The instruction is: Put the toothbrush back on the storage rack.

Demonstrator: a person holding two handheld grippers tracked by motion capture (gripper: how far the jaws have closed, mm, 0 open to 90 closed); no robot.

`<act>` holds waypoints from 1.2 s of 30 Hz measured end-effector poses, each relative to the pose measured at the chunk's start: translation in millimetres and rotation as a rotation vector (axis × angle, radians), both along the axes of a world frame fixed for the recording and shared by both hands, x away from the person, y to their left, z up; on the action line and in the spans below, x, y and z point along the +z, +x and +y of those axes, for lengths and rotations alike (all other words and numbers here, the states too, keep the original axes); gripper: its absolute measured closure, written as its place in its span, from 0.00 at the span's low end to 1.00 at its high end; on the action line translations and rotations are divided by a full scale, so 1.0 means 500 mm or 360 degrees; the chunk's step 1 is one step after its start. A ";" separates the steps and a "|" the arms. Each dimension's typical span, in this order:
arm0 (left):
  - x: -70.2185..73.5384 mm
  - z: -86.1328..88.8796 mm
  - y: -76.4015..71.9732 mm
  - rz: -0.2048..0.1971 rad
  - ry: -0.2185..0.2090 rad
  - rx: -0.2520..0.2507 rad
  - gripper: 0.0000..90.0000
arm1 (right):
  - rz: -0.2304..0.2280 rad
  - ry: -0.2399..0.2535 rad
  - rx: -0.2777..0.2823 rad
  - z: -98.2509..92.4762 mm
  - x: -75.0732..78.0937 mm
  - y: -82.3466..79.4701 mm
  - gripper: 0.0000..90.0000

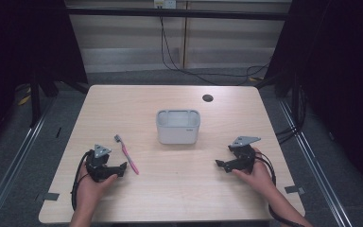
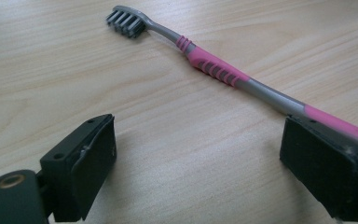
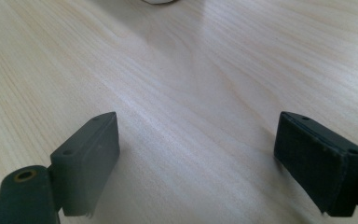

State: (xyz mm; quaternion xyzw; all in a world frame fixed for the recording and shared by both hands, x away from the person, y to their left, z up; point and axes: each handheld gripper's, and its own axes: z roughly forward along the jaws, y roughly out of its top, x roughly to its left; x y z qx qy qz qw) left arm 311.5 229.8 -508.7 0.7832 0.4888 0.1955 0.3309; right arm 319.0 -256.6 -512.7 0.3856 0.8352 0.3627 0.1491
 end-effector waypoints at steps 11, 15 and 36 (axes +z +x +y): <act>0.050 -0.007 0.029 0.0393 -0.0062 0.0164 0.39 | -0.0007 0.0001 -0.0002 -0.001 0.000 -0.002 0.15; 0.066 -0.015 0.050 0.0529 -0.0098 0.0204 0.41 | -0.0007 0.0001 -0.0002 -0.001 0.000 -0.002 0.15; 0.087 -0.056 0.139 0.0806 -0.0121 0.0370 0.50 | -0.0002 0.0002 -0.0008 0.000 0.000 -0.003 0.15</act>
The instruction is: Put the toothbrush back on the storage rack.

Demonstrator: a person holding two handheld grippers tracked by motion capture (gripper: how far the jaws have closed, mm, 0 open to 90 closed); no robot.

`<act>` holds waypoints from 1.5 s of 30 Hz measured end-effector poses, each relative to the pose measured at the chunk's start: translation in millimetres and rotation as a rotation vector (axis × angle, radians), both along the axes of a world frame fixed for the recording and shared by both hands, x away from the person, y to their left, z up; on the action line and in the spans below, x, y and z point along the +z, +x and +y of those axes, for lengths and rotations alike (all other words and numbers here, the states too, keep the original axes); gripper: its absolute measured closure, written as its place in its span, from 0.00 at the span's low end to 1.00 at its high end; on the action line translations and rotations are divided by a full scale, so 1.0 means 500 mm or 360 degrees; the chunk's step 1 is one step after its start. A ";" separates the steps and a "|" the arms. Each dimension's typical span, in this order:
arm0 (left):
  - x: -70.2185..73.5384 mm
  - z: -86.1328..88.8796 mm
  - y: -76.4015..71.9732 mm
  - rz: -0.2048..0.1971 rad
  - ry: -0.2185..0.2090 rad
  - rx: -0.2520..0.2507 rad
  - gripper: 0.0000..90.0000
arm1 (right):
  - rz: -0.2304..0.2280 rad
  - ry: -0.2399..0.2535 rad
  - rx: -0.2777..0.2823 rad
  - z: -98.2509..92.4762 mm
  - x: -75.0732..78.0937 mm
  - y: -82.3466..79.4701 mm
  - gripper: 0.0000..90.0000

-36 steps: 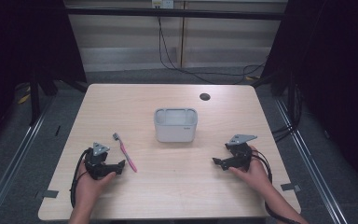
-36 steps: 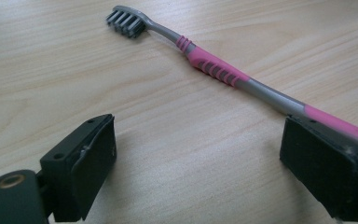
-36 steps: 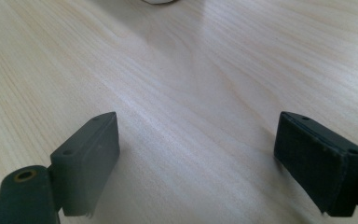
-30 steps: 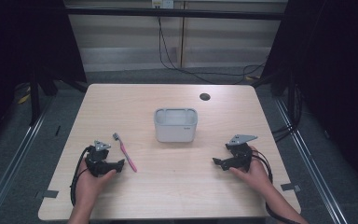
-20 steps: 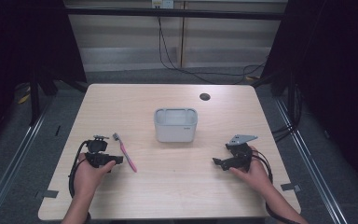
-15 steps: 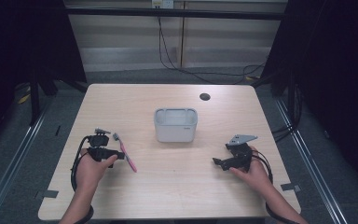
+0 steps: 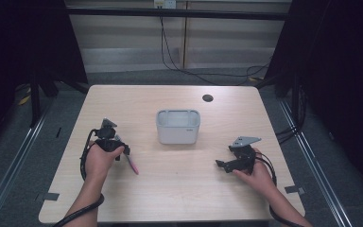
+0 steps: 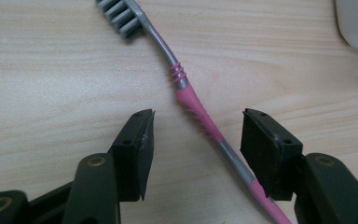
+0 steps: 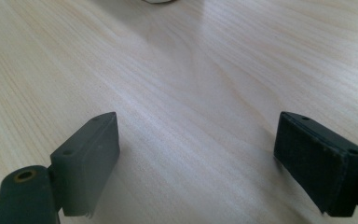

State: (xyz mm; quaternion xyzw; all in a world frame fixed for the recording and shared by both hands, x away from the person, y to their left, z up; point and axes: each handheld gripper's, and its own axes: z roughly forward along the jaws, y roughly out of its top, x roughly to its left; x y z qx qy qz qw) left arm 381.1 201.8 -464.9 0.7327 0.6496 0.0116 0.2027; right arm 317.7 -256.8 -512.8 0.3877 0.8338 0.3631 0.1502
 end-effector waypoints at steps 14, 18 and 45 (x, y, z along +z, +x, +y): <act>0.001 -0.025 0.027 0.0031 0.0098 0.0056 0.58 | -0.0002 0.0001 0.0001 0.000 0.000 0.000 0.15; -0.002 -0.023 0.030 0.0029 0.0110 0.0079 0.63 | -0.0003 0.0001 0.0001 0.000 0.000 0.000 0.15; -0.014 -0.032 0.049 -0.0028 0.0179 0.0146 0.82 | -0.0006 0.0000 0.0010 0.000 0.000 0.001 0.15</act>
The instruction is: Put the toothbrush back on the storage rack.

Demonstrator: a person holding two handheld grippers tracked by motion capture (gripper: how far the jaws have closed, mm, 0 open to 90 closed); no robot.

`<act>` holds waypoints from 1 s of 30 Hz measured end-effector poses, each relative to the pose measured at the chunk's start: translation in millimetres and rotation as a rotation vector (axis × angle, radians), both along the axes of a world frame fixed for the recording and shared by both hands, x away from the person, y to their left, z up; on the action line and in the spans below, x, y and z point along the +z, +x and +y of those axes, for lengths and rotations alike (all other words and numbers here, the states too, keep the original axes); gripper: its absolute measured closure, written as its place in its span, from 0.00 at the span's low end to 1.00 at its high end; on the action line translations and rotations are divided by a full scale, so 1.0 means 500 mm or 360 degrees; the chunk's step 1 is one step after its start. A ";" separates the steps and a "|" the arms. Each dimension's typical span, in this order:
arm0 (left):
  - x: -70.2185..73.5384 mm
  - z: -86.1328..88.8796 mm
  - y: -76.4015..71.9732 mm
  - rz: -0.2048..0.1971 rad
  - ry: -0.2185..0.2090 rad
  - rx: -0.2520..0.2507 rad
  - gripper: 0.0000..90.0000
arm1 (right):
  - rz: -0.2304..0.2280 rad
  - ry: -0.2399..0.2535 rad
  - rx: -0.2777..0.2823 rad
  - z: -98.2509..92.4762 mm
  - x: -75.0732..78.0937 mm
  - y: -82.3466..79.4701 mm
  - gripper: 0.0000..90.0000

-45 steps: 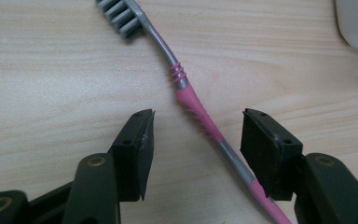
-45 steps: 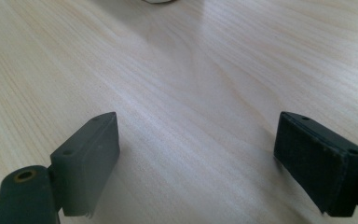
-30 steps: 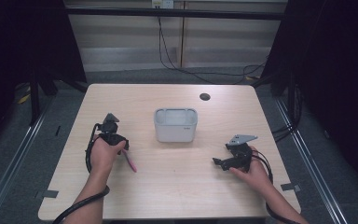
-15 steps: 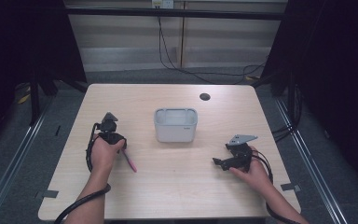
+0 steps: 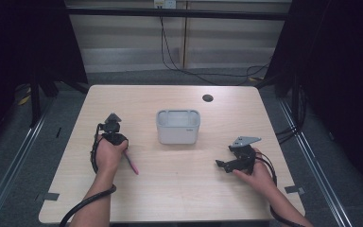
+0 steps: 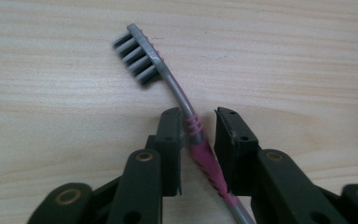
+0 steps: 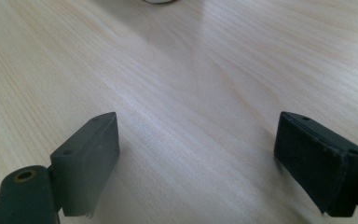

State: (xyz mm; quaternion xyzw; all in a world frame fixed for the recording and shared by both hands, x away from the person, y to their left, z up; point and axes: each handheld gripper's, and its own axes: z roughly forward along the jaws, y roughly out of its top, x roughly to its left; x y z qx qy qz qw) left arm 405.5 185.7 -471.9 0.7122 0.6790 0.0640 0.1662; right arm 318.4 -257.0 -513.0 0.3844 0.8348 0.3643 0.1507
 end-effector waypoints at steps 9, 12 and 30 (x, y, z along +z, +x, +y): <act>0.004 0.022 -0.005 -0.0045 -0.0073 0.0041 0.90 | 0.0009 0.0000 -0.0003 0.001 0.000 0.002 0.15; 0.016 0.030 -0.009 -0.0087 -0.0101 0.0049 0.90 | 0.0013 0.0001 -0.0003 0.001 0.001 0.002 0.15; 0.084 0.039 -0.026 -0.0357 -0.0219 -0.0027 0.91 | 0.0010 -0.0003 -0.0003 0.001 0.001 0.002 0.15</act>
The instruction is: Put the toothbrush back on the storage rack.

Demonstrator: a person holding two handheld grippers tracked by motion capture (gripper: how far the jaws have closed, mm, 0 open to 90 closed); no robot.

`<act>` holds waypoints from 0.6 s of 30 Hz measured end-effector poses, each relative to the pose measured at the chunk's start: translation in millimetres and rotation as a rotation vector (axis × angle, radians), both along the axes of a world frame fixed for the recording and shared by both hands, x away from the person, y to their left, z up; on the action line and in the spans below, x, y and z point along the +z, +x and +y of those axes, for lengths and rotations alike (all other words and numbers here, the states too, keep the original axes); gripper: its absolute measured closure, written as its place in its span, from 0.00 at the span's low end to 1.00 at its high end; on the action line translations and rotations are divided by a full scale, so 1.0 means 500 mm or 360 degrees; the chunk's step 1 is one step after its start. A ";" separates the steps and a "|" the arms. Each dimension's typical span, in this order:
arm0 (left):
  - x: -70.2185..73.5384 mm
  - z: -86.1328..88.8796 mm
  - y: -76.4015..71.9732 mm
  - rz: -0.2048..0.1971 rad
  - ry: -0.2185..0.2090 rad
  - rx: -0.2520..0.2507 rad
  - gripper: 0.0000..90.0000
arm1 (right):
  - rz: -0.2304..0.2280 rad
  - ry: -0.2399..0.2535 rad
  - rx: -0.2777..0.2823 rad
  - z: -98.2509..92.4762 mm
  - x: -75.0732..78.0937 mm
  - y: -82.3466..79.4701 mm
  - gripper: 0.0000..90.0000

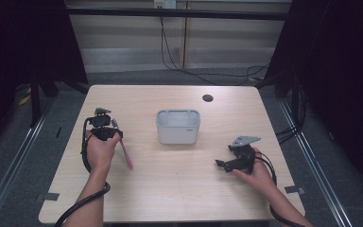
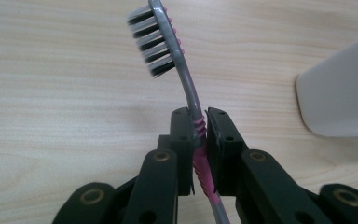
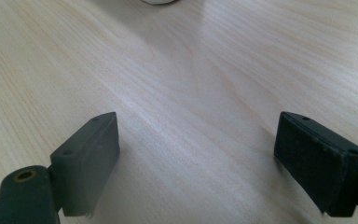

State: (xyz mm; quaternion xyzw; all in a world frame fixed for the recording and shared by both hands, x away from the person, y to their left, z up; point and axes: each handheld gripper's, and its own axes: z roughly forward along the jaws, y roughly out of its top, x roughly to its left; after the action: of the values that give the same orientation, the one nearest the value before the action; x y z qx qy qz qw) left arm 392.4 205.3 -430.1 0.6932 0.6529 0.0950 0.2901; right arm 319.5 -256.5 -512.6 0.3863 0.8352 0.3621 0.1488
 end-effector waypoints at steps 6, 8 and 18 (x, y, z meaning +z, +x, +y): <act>0.018 0.003 -0.010 -0.0095 -0.0034 -0.0027 0.91 | 0.0000 0.0001 0.0001 0.000 0.000 0.000 0.15; 0.024 0.003 -0.012 -0.0121 -0.0064 -0.0019 0.91 | 0.0000 -0.0001 0.0001 0.000 0.000 0.000 0.15; 0.044 0.000 -0.025 -0.0269 -0.0100 -0.0087 0.91 | 0.0003 0.0000 -0.0002 0.000 0.000 0.000 0.15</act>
State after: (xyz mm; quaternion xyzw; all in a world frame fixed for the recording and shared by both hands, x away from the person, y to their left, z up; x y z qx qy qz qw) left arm 380.1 205.1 -408.3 0.6909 0.6095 0.1246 0.3682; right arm 319.4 -256.4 -512.6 0.3871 0.8351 0.3618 0.1483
